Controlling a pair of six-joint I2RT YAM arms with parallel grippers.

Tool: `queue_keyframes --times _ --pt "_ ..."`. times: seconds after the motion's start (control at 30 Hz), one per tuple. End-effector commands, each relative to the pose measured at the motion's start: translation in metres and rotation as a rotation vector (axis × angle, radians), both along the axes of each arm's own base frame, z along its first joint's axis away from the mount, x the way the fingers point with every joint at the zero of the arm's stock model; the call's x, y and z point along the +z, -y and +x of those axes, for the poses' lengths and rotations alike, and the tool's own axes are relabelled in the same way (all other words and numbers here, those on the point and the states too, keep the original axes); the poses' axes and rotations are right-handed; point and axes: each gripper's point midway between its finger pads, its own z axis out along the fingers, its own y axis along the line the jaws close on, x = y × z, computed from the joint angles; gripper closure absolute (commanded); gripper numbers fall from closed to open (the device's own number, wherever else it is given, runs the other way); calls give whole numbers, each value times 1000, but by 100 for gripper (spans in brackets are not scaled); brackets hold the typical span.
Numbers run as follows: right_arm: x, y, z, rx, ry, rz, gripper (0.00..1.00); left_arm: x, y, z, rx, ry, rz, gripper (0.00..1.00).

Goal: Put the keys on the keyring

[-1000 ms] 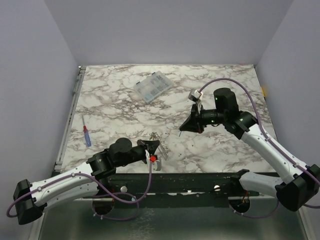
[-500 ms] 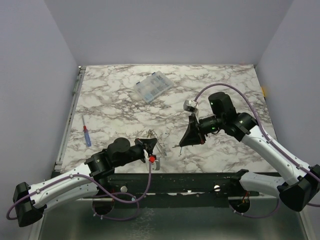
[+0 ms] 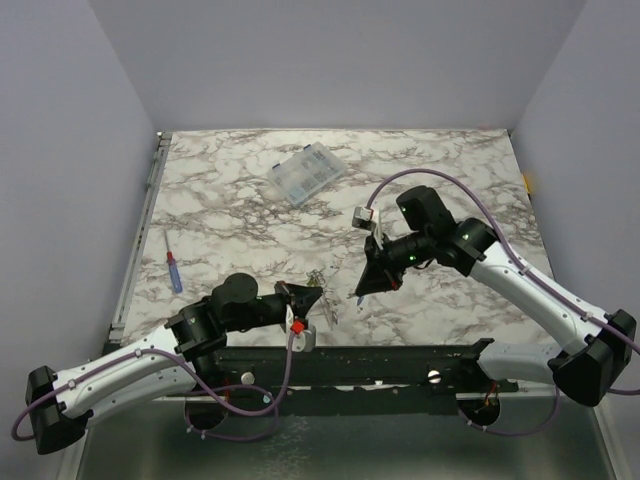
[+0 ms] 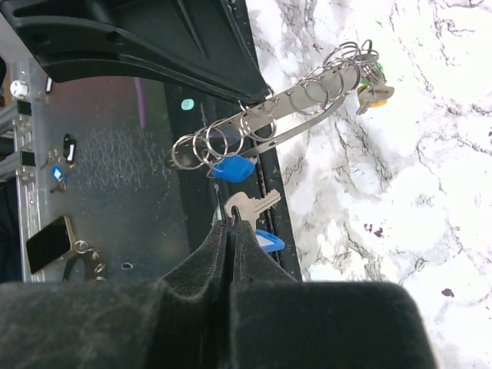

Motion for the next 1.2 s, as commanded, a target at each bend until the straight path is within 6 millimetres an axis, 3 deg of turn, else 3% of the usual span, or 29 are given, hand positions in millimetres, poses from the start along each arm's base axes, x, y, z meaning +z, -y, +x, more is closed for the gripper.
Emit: queue_keyframes --times 0.0,0.17,0.23,0.37,0.57,0.83,1.17 --pt "5 4 -4 -3 30 -10 99 20 10 -13 -90 -7 -48 100" --pt "-13 9 21 -102 120 -104 99 20 20 -25 -172 -35 -44 100" --pt "-17 7 23 -96 128 -108 99 19 22 -28 -193 -42 -41 100" --pt "-14 -4 14 -37 89 -66 99 16 26 -31 -212 -53 -32 100" --pt "-28 -18 -11 75 56 -99 99 17 29 -35 -234 -56 -31 100" --pt "-17 -25 -24 145 31 -32 99 15 32 -44 -265 -75 -30 100" --pt "-23 -33 -40 220 -25 -41 99 16 34 -51 -288 -78 -32 100"
